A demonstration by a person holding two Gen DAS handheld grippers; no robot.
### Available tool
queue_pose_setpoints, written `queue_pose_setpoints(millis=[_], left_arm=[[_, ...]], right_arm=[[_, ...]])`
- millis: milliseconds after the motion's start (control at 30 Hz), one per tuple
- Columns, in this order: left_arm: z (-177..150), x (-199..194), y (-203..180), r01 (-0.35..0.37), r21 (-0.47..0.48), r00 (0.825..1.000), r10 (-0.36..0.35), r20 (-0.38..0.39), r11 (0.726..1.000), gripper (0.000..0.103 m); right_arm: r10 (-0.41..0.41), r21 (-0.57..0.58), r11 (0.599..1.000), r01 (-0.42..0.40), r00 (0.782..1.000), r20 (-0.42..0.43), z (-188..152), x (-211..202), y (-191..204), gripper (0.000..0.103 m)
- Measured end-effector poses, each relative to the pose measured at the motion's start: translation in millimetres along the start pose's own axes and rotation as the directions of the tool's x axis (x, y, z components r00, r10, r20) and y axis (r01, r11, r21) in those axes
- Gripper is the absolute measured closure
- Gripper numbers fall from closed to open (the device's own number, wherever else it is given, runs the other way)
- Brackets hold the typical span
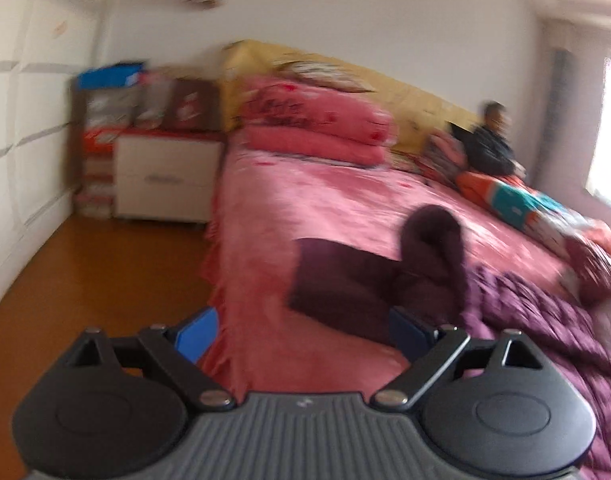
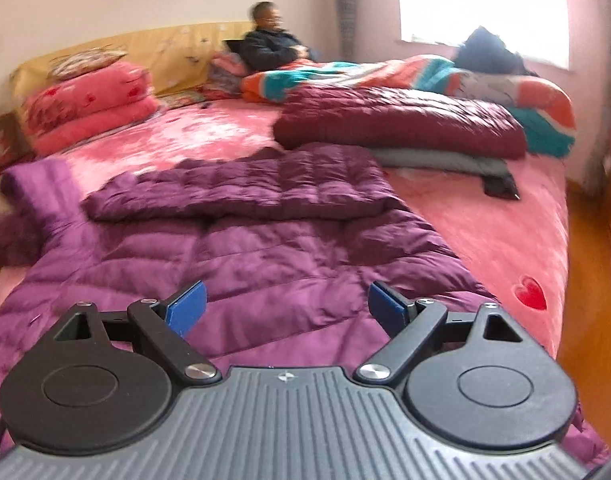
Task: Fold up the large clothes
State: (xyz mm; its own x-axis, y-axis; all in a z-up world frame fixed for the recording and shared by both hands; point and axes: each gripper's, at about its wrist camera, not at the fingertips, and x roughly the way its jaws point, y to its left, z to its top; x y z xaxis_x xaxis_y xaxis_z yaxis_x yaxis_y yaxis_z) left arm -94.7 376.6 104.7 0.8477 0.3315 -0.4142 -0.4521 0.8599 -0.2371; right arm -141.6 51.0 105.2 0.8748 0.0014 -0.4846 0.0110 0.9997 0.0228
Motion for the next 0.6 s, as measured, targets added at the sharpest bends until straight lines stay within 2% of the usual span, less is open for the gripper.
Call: queue_pose_setpoints(millis=[100, 167, 333, 500, 600], left_arm=[[3.2, 13.8, 24.8, -0.045, -0.14, 0.999, 0.045, -0.004, 0.989, 0.011], [5.9, 24.0, 37.8, -0.094, -0.214, 0.995, 0.095, -0.006, 0.972, 0.011], [9.5, 41.4, 63.2, -0.196, -0.334, 0.979, 0.202, -0.017, 0.922, 0.011], [10.5, 50.4, 78.2, -0.273, -0.383, 0.959, 0.283, -0.032, 0.882, 0.011], [11.5, 55.0, 83.6, -0.309, -0.395, 0.947, 0.319, -0.04, 0.865, 0.011]], right_arm=[[0.071, -0.066, 0.995, -0.071, 0.997, -0.006, 6.9, -2.7, 20.1, 0.0], [0.116, -0.117, 0.987, -0.115, 0.993, 0.002, 16.7, -2.8, 42.2, 0.0], [0.208, -0.283, 0.938, -0.199, 0.978, 0.001, 36.8, 4.7, 108.9, 0.0], [0.297, -0.471, 0.837, -0.279, 0.954, -0.038, 49.8, 37.8, 187.2, 0.0], [0.351, -0.595, 0.744, -0.306, 0.935, -0.042, 49.6, 54.3, 233.7, 0.0]])
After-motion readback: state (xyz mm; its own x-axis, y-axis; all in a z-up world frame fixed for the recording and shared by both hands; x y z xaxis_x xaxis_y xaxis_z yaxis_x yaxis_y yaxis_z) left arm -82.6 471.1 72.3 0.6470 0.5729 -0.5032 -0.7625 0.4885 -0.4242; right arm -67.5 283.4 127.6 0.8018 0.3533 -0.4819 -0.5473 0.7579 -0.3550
